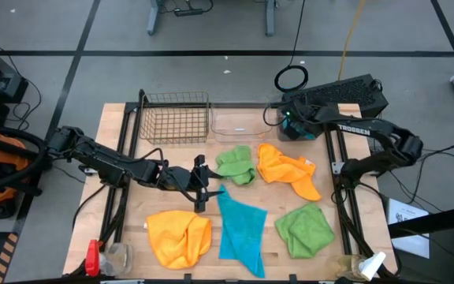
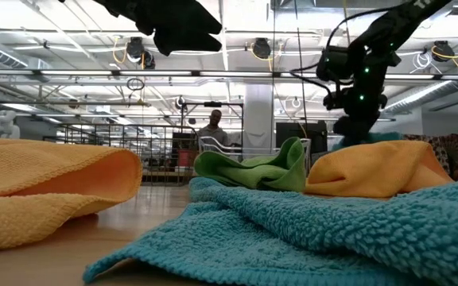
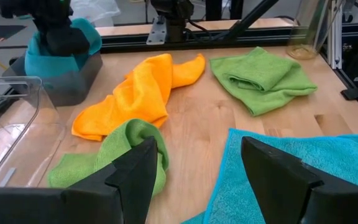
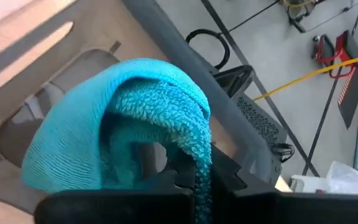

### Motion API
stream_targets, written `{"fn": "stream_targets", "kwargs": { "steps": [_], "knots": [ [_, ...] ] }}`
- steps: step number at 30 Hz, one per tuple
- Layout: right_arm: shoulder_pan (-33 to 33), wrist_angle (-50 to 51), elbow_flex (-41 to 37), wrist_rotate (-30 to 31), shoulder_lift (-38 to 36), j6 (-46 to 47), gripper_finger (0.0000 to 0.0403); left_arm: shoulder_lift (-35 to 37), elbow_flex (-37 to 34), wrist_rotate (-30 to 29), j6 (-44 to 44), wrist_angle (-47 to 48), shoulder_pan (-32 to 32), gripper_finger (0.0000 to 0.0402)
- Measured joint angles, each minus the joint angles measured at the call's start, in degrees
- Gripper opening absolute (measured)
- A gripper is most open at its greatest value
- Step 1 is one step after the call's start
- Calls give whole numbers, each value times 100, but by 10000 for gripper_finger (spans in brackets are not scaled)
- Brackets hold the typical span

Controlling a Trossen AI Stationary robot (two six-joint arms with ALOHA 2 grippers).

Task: Sort microfiber towel by color & place in baskets
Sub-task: Put the left blue microfiber towel into the black bin

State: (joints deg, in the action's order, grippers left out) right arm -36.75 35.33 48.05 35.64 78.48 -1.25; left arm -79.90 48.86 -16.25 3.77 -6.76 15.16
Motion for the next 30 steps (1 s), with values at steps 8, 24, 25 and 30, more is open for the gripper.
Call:
{"fn": "stream_targets", "kwargs": {
  "steps": [8, 24, 25, 30],
  "knots": [
    [0, -27, -2, 0, 377, 58, 4, 0, 0, 0, 0, 0, 0, 238],
    [2, -315, -7, 0, 418, 268, 78, 2, 0, 0, 2, 32, 0, 238],
    [4, -315, -7, 0, 376, 268, 91, 2, 0, 0, 2, 43, 0, 238],
    [9, -133, -7, -33, 129, 350, 145, 0, 0, 0, 3, 46, 0, 238]
  ]
}}
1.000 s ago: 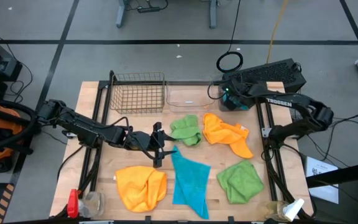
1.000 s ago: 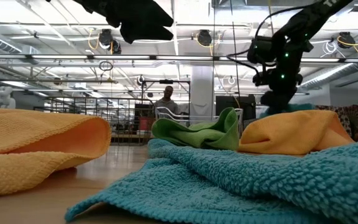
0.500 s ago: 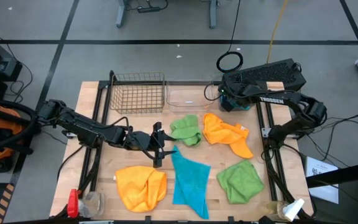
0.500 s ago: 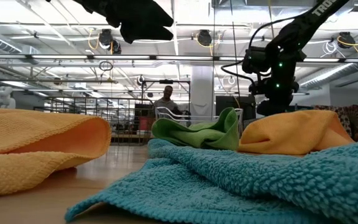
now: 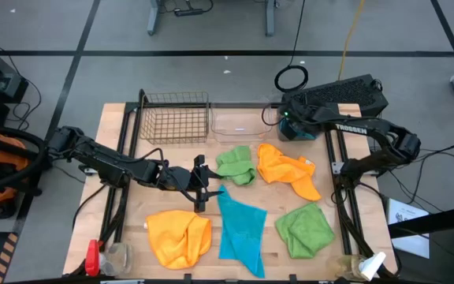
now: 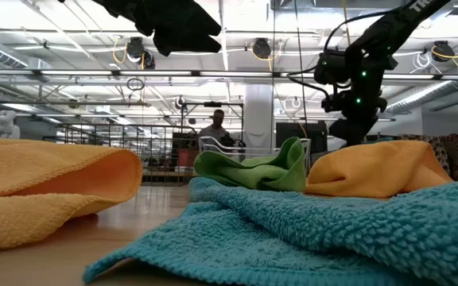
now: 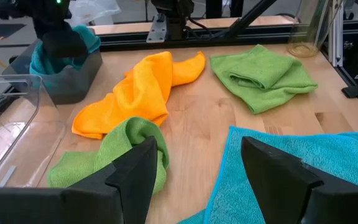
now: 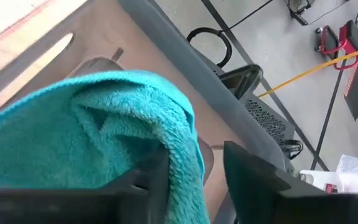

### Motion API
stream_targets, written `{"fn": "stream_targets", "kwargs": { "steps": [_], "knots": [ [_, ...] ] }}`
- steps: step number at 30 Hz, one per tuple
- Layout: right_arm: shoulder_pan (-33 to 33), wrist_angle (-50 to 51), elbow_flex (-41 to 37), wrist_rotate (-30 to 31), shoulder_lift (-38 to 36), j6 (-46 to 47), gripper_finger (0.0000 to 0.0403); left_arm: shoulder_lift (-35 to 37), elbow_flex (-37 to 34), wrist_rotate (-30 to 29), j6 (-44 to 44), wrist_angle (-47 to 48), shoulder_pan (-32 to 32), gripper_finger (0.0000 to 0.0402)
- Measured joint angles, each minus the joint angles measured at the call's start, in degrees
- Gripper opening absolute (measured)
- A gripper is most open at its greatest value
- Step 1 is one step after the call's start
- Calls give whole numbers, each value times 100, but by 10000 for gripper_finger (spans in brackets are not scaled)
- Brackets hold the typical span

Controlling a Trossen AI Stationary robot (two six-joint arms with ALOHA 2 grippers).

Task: Sort microfiber towel by color & place in baskets
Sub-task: Put the left blue microfiber towel into the black bin

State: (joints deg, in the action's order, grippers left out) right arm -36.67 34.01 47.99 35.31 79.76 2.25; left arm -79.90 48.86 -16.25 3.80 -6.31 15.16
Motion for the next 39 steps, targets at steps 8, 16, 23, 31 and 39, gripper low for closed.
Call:
{"fn": "stream_targets", "kwargs": {
  "steps": [8, 16, 23, 31, 39],
  "knots": [
    [2, 483, 0, -681, -663, 442, 182, 2, 0, 0, 1, 9, 0, 238],
    [2, 1233, 0, -1200, -1202, 924, 150, 2, 0, 0, 29, 129, 0, 238],
    [-4, 1372, 0, -1331, -1214, 1167, 69, 2, 0, 0, 27, 127, 4, 238],
    [-9, 1191, 0, -1444, -754, 1377, 9, 2, 2, 0, 15, 122, 100, 238],
    [-13, 581, 0, -1449, 20, 1411, 3, 2, 2, 0, -16, 120, 149, 238]
  ]
}}
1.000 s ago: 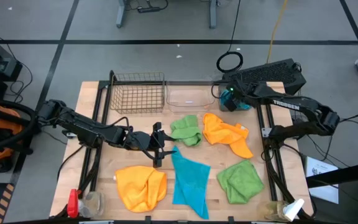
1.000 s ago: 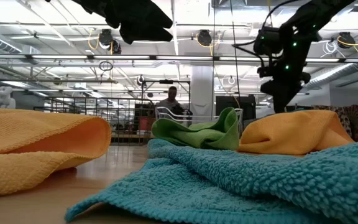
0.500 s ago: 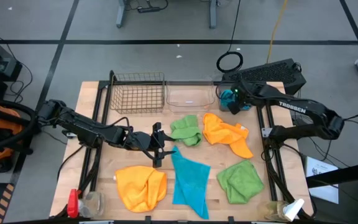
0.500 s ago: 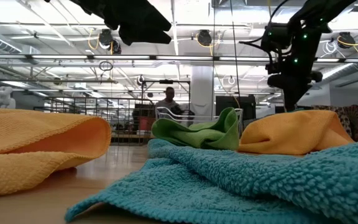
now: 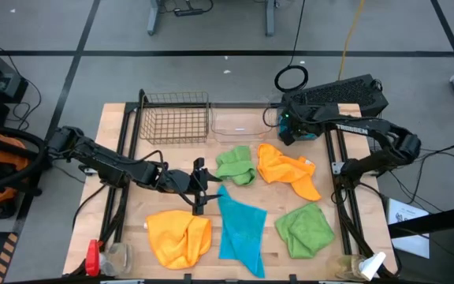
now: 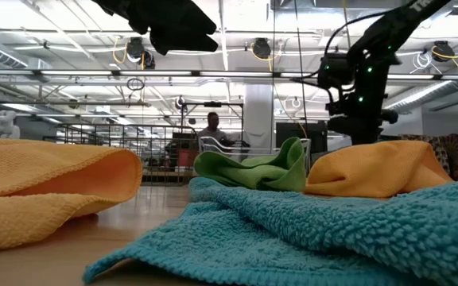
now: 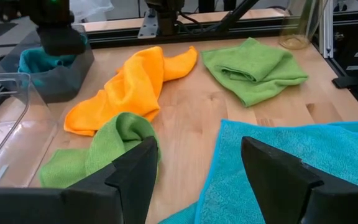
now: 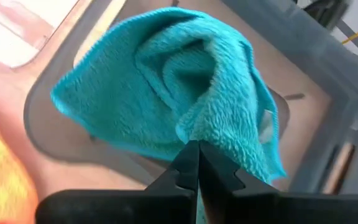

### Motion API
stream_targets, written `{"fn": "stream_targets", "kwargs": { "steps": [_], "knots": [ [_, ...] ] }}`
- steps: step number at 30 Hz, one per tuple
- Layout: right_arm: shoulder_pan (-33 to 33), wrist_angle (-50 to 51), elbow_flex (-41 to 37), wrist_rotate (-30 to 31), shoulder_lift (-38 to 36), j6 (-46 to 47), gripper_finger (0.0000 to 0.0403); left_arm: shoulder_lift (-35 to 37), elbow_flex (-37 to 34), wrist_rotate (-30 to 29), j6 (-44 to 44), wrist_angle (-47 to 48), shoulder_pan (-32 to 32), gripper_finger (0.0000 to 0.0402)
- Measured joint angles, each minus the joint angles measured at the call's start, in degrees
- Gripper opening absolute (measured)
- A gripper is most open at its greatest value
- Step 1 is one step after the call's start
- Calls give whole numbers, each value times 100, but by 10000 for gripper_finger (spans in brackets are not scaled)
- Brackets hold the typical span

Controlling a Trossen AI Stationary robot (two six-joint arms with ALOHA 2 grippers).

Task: Sort microfiber towel by color & place in baskets
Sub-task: Put the left blue microfiber towel into the black bin

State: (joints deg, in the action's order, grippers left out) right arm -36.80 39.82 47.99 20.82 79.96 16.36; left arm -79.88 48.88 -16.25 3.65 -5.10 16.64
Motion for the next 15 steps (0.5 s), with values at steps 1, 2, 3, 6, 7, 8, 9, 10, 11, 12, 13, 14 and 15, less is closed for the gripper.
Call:
{"fn": "stream_targets", "kwargs": {
  "steps": [1, 2, 3, 6, 7, 8, 9, 10, 11, 12, 13, 14, 15],
  "knots": [
    [2, -110, 0, -3, 94, 0, 3, 0, 0, 0, -1, 0, 0, 238],
    [2, -210, 0, -24, 193, -2, 3, 0, 0, 0, -1, 2, 0, 238],
    [2, -316, 0, -94, 289, -5, 3, 0, 0, 0, -3, 2, 0, 238],
    [2, -655, 0, -423, 520, -129, 1, 0, 0, 0, -3, 2, 0, 238],
    [7, -758, 0, -493, 551, -181, 1, 0, 0, 0, -5, 3, 0, 238],
    [16, -822, 0, -530, 556, -207, 1, 0, 0, 0, -5, 2, 0, 238],
    [17, -848, 0, -577, 553, -212, 1, 0, 0, 0, -5, 2, 0, 238],
    [19, -853, 0, -598, 538, -218, 1, 0, 0, 0, -5, 2, 0, 238],
    [18, -836, 0, -598, 497, -218, 1, 0, 0, 0, -8, 2, 0, 238],
    [16, -812, 0, -598, 436, -223, 1, 0, 0, 0, -13, 2, 0, 238],
    [15, -812, 0, -597, 355, -225, 1, 0, 0, 0, -29, 2, 0, 238],
    [15, -814, 1, -598, 261, -225, 1, 0, 0, 0, -80, 0, 0, 238],
    [15, -792, 2, -597, 151, -225, 1, 0, 0, 0, -104, -2, 0, 238]
  ]
}}
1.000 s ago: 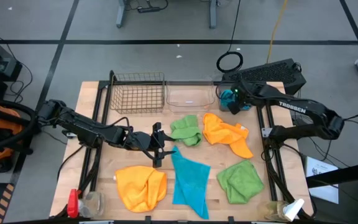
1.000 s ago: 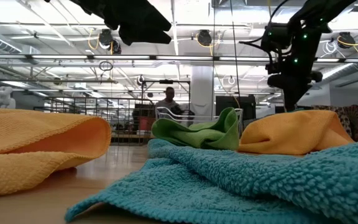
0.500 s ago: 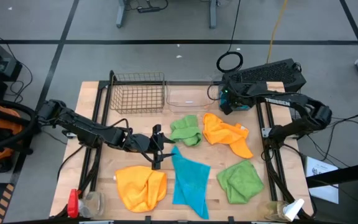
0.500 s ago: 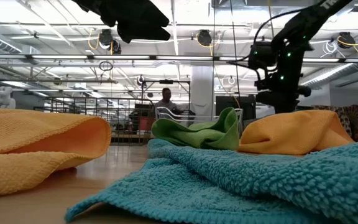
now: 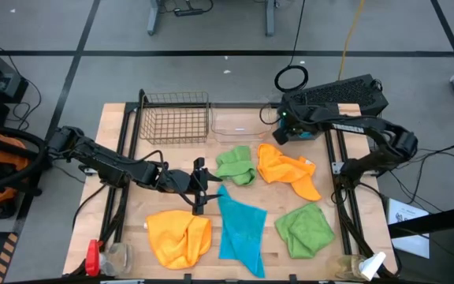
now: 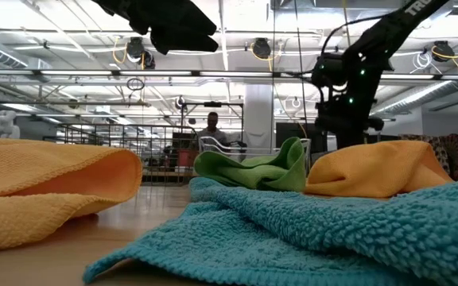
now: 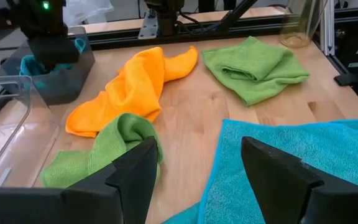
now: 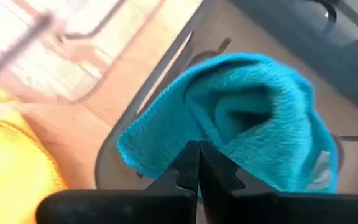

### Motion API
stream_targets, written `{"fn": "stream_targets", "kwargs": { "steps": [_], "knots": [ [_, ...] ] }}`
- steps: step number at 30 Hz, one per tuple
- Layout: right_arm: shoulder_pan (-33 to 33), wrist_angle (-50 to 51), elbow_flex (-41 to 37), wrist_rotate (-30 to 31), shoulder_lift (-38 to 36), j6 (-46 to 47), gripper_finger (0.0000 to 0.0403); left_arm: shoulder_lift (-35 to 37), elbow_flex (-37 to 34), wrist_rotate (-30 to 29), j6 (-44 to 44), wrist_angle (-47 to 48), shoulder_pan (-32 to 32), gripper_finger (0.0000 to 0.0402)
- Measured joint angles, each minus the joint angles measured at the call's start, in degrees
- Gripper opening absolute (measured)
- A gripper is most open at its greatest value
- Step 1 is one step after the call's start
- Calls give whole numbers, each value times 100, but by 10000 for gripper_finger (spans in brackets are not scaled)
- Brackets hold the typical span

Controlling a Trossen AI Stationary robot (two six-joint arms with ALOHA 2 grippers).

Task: Sort microfiber towel by color & place in baskets
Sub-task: Put the left blue microfiber towel into the black bin

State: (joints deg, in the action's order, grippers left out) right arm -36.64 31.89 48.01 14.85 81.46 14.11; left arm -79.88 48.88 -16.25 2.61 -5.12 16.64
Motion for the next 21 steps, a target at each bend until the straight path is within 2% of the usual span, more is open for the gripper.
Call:
{"fn": "stream_targets", "kwargs": {
  "steps": [3, 5, 9, 15, 21],
  "knots": [
    [-2, 200, 0, 91, -386, -2, 1, 0, 0, 0, -2, -48, 0, 238],
    [-37, 483, 4, 390, -598, 52, 1, 0, 0, 0, -2, -75, 0, 238],
    [-255, 842, 4, 615, -677, 289, 1, 0, 0, 0, -2, -70, 0, 238],
    [-429, 845, 4, 552, -317, 323, 0, 0, 0, -2, 2, -66, 13, 238],
    [-507, 608, 4, 430, 352, 387, 0, 0, 0, -2, -2, -48, 112, 238]
  ]
}}
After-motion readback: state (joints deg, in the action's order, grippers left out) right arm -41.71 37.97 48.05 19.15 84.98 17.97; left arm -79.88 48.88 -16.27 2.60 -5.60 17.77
